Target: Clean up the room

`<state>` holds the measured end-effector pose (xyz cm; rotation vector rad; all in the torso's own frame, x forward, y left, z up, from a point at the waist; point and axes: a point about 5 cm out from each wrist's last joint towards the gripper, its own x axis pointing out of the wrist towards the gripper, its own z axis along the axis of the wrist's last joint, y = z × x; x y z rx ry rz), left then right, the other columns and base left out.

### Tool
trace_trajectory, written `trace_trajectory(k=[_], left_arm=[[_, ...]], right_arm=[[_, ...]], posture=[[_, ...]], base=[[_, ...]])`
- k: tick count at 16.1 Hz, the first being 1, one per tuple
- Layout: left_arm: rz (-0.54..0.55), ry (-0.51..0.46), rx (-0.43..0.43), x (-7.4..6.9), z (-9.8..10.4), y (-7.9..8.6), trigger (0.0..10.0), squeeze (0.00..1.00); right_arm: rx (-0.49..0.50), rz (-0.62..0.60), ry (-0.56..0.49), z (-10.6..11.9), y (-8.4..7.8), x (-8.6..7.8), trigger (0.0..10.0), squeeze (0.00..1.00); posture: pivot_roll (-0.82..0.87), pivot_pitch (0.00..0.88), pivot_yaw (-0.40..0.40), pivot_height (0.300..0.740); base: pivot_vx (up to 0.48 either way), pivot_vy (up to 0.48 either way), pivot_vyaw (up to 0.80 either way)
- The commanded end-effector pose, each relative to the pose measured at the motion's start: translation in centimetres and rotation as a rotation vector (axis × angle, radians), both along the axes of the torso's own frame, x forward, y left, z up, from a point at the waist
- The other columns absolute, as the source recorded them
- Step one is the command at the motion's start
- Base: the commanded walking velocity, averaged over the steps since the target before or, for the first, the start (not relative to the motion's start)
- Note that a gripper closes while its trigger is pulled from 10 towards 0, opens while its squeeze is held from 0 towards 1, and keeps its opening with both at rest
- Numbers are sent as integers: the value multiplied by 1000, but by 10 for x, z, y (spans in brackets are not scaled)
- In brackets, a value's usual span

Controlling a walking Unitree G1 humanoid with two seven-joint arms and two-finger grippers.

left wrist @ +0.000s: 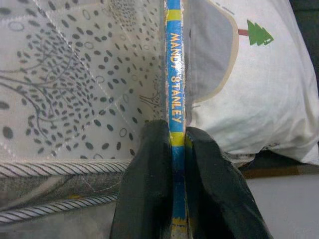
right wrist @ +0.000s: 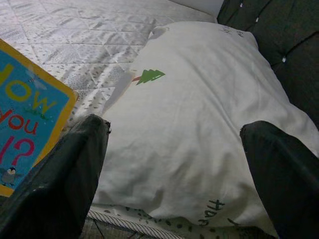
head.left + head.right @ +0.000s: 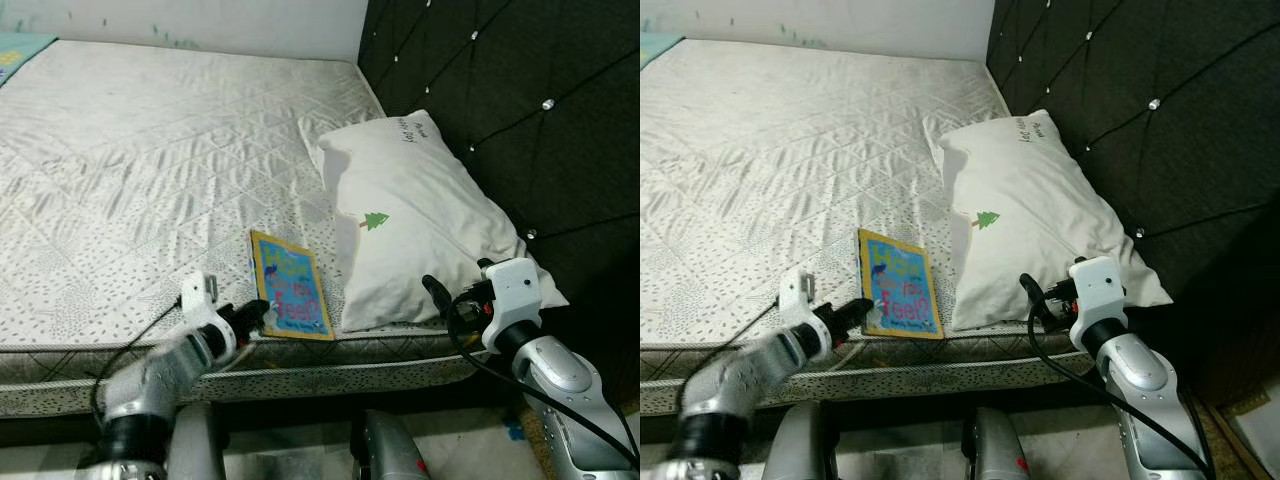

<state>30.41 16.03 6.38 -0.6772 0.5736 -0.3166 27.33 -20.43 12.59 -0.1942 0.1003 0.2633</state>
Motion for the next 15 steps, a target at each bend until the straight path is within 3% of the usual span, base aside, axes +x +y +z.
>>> trace_trajectory(k=[1, 9, 15], left_arm=[[-2, -1, 16, 5, -1, 8, 10000, 0], [67, 11, 124, 28, 0, 59, 10000, 0], [60, 26, 137, 31, -2, 61, 10000, 0]], right_arm=[[-10, -14, -21, 7, -3, 2, 10000, 0], [-18, -9, -28, 8, -6, 5, 10000, 0], [-23, -1, -27, 10, -9, 7, 10000, 0]], posture=[[-194, 53, -113, 590], [-216, 41, -129, 590], [-233, 38, -141, 590]], base=[[0, 0, 0], [0, 0, 0], [0, 0, 0]])
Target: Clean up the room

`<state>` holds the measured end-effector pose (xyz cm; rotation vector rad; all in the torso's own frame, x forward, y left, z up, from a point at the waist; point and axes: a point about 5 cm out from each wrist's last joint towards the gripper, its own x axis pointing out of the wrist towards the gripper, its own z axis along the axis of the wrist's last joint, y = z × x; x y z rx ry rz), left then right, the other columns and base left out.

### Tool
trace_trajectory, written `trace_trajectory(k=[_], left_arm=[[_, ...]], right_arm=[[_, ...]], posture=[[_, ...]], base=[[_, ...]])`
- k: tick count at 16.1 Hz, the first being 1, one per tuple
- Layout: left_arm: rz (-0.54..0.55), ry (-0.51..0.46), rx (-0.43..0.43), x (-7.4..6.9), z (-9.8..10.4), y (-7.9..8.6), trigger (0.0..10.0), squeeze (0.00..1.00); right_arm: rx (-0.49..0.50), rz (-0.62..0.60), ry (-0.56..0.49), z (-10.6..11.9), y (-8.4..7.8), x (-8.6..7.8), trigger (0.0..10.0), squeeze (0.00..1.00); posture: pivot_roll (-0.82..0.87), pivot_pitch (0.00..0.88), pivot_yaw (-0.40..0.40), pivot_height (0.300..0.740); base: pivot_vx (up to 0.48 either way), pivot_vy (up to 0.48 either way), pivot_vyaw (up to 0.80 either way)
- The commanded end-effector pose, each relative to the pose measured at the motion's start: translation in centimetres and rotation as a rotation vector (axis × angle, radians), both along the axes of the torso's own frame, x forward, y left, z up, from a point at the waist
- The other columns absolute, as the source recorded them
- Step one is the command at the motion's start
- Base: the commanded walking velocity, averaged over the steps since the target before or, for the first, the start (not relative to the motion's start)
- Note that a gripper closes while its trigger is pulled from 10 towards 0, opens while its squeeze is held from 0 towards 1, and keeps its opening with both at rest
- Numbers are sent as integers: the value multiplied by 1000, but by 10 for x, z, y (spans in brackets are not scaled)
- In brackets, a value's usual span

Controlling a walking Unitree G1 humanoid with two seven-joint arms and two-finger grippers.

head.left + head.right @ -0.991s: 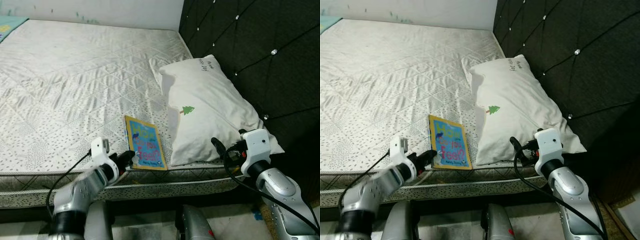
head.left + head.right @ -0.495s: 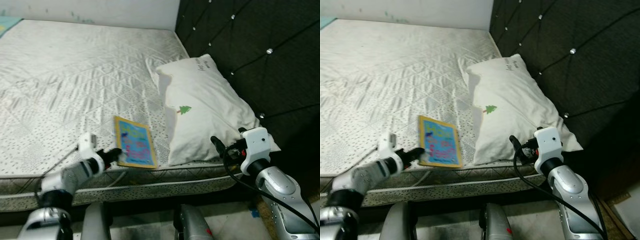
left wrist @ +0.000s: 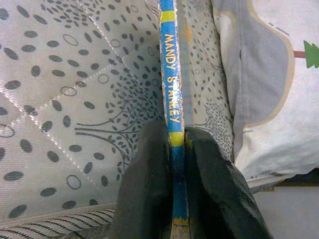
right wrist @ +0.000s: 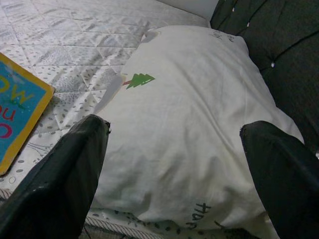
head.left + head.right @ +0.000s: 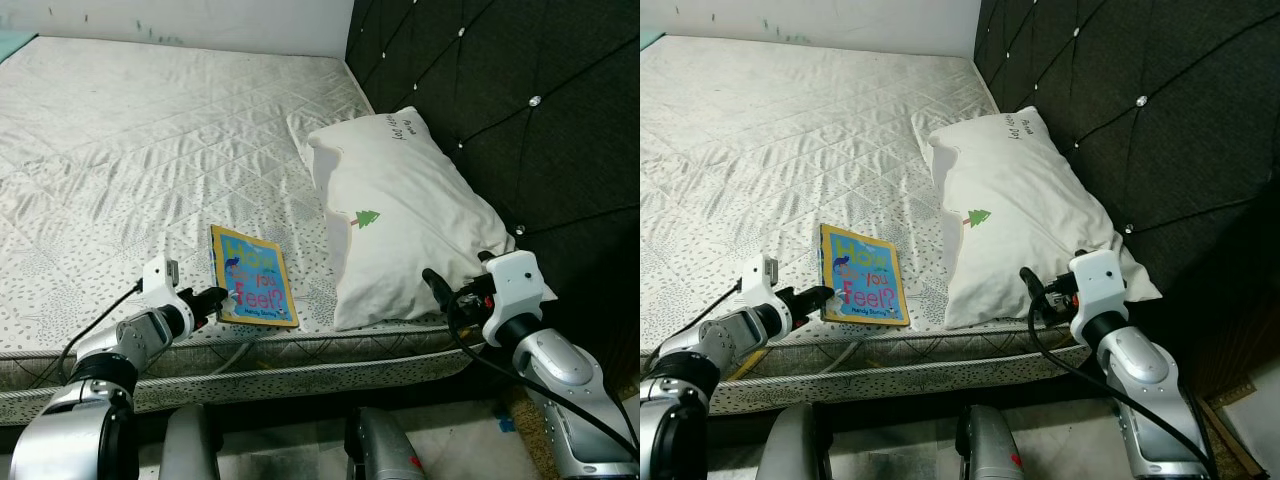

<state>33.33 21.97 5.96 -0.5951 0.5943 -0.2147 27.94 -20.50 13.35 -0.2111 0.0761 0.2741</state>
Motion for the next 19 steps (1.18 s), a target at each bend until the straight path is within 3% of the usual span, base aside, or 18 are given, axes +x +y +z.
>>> trace_trajectory(k=[1, 2, 3, 7, 10, 14, 16, 19], left_arm=[[-14, 12, 45, 1, -1, 1, 10000, 0], [-12, 24, 62, 0, -2, 2, 10000, 0], [-2, 25, 75, 0, -3, 3, 10000, 1000], [140, 7, 212, 1, 2, 30, 10000, 1000], [184, 15, 265, -2, 1, 41, 10000, 1000], [312, 0, 423, -6, 6, 64, 10000, 1000], [376, -24, 457, -6, 10, 72, 10000, 1000], [451, -146, 492, -16, 12, 86, 10000, 1000]], right_arm=[[-11, -15, -2, 2, -9, 2, 10000, 0], [-12, -16, -2, 2, -9, 2, 10000, 0], [-13, -16, -2, 2, -10, 2, 10000, 0], [-15, -17, 8, -2, -12, 2, 10000, 0], [-14, -12, 6, -2, -10, 1, 10000, 0], [-4, -14, -3, -1, -4, 1, 10000, 0], [12, -13, -7, -1, 0, 1, 10000, 0], [78, -3, -16, -1, 18, 4, 10000, 0]], posture=[[-235, 38, -141, 590], [-237, 38, -141, 590], [-238, 39, -141, 590], [-235, 47, -143, 590], [-235, 46, -142, 590], [-222, 39, -126, 590], [-214, 35, -119, 590], [-135, 20, -95, 590]], base=[[0, 0, 0], [0, 0, 0], [0, 0, 0], [0, 0, 0], [0, 0, 0], [0, 0, 0], [0, 0, 0], [0, 0, 0]])
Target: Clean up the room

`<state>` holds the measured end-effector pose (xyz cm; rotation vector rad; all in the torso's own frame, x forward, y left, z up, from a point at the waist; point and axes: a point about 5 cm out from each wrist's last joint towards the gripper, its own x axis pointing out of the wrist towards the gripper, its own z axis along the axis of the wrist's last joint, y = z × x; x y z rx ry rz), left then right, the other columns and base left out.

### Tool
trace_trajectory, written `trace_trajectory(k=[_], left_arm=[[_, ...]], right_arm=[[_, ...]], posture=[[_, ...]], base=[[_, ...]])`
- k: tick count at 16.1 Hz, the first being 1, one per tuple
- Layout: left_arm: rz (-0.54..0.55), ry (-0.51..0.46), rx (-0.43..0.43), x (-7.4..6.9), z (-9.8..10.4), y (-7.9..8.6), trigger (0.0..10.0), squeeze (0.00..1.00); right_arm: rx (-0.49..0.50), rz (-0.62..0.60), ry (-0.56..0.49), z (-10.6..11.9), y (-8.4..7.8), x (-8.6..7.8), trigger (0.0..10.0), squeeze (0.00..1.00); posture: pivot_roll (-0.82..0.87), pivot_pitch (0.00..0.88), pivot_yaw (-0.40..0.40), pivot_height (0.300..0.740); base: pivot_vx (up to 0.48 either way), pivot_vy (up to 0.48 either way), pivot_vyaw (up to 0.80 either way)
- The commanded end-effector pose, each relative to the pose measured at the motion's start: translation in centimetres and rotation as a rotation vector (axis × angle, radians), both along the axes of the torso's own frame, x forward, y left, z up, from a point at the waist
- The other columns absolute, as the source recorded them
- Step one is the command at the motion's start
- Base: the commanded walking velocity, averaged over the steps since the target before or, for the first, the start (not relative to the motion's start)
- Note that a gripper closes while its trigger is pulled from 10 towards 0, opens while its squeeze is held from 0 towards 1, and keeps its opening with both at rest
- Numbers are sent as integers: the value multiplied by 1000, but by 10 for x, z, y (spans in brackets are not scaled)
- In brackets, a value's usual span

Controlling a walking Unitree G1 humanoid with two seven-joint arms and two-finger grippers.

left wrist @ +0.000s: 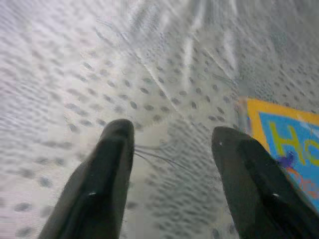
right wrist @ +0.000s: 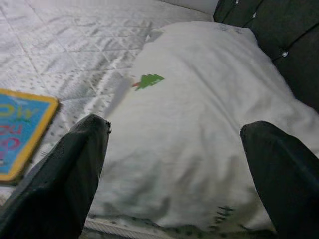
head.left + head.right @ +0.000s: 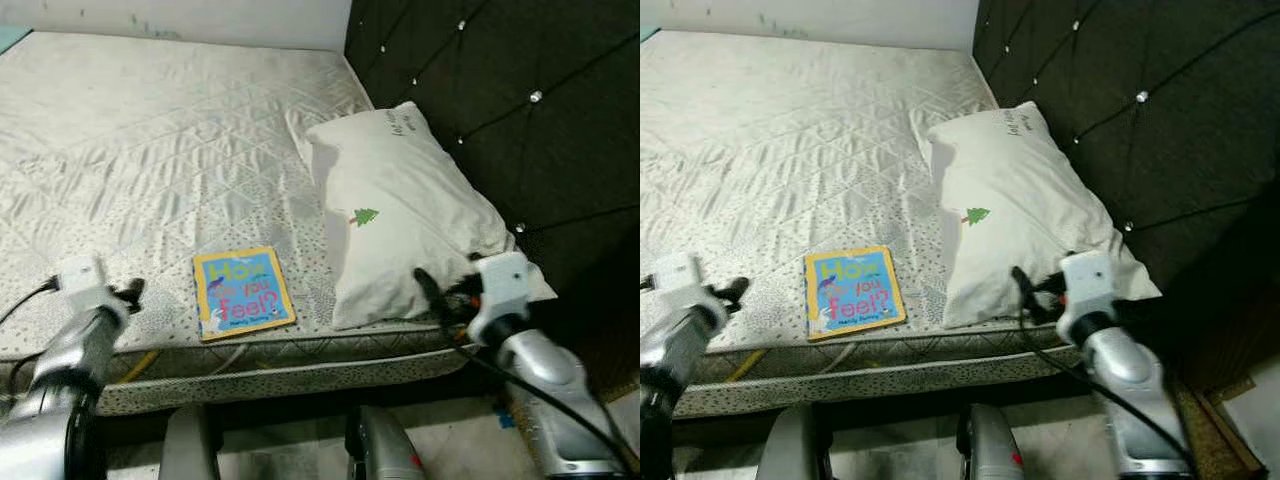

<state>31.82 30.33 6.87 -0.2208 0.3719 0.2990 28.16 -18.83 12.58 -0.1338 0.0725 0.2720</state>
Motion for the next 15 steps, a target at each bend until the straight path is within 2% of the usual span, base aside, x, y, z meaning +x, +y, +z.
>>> trace_trajectory(k=[1, 3, 6, 8, 10, 14, 15], left_arm=[[17, -52, 7, -3, 2, 4, 10000, 1000], [35, -100, 36, -22, -5, 8, 10000, 1000], [35, -129, 0, -36, -10, 8, 10000, 1000], [38, -169, 35, -42, -5, 4, 10000, 1000], [49, -219, 81, -53, 2, -8, 10000, 1000], [87, -271, 110, -65, 13, -17, 10000, 1000], [83, -289, 109, -67, 16, -21, 10000, 620]], right_arm=[[8, 5, -22, 7, 4, 3, 10000, 0], [28, 12, -18, 3, 11, 6, 10000, 0], [46, 8, -14, 0, 15, 8, 10000, 0], [51, 2, -15, 0, 13, 8, 10000, 0], [65, -29, 0, -5, 9, 9, 10000, 0], [88, -26, -2, -7, 16, 9, 10000, 0], [96, -31, -1, -7, 16, 10, 10000, 0]], posture=[[-116, 18, -91, 590], [-75, 19, -83, 590], [-54, 21, -77, 590], [-45, 23, -71, 590], [-33, 27, -67, 590], [-21, 16, -65, 590], [-12, 10, -61, 590]], base=[[0, 0, 0], [0, 0, 0], [0, 0, 0], [0, 0, 0], [0, 0, 0], [0, 0, 0], [0, 0, 0]])
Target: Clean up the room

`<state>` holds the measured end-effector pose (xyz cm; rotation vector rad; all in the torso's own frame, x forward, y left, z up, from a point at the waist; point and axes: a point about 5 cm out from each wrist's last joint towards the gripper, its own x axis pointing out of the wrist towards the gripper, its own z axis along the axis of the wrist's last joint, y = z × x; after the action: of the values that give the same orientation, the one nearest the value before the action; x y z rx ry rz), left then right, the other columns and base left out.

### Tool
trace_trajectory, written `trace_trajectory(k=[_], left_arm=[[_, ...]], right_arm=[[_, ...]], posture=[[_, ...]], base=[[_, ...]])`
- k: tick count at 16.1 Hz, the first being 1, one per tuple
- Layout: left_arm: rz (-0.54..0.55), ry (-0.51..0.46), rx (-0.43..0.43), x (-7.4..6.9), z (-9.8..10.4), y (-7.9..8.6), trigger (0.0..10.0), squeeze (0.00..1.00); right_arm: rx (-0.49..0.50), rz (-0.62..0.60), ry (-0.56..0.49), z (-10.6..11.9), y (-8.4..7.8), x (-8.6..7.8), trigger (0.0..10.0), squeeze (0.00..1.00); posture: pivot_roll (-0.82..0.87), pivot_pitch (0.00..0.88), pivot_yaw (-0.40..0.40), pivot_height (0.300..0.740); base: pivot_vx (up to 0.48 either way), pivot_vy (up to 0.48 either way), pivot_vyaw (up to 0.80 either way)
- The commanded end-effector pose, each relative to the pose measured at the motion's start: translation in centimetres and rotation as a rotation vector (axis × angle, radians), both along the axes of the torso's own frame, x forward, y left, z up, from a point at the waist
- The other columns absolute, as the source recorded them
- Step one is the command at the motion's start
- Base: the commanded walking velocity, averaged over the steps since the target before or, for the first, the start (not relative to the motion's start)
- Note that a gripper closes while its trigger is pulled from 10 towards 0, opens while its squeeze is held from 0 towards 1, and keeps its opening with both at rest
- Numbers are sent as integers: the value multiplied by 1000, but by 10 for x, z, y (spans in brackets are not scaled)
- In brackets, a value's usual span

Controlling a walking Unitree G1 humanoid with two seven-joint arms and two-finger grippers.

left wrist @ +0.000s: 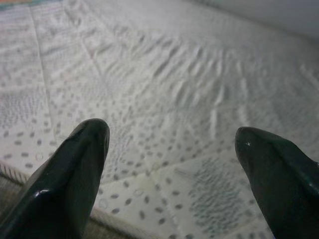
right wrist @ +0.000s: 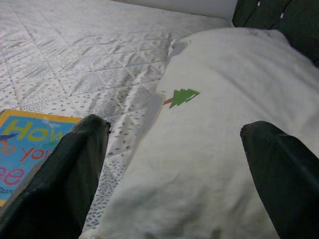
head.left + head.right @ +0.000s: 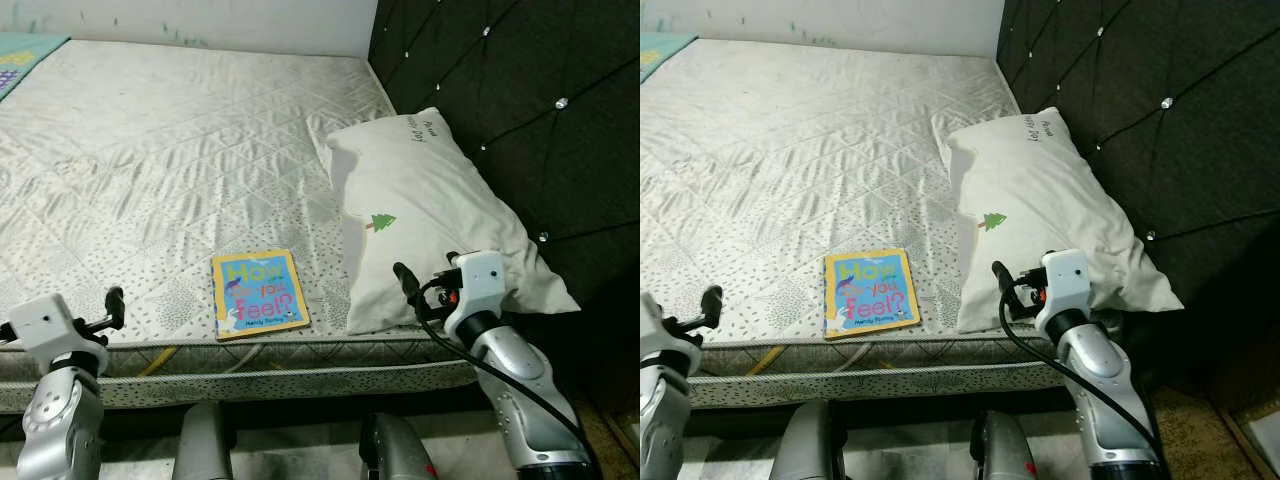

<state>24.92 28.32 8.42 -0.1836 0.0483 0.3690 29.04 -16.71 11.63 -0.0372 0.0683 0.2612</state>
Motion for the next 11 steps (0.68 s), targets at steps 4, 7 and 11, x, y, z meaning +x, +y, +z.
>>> trace_trajectory(k=[4, 7, 11], left_arm=[[-55, -11, -11, -3, 4, -26, 10000, 0], [-70, -15, -26, 1, 7, -30, 10000, 0], [-92, -13, -44, 3, 7, -35, 10000, 0]], right_arm=[[53, -31, -7, 0, 4, 10, 10000, 0], [80, -65, -2, -2, 0, 13, 10000, 0], [85, -73, 8, -5, -4, 12, 10000, 0]], posture=[[10, 0, -51, 590], [9, 0, -47, 590], [1, 0, -46, 590]], base=[[0, 0, 0], [0, 0, 0], [0, 83, 0]])
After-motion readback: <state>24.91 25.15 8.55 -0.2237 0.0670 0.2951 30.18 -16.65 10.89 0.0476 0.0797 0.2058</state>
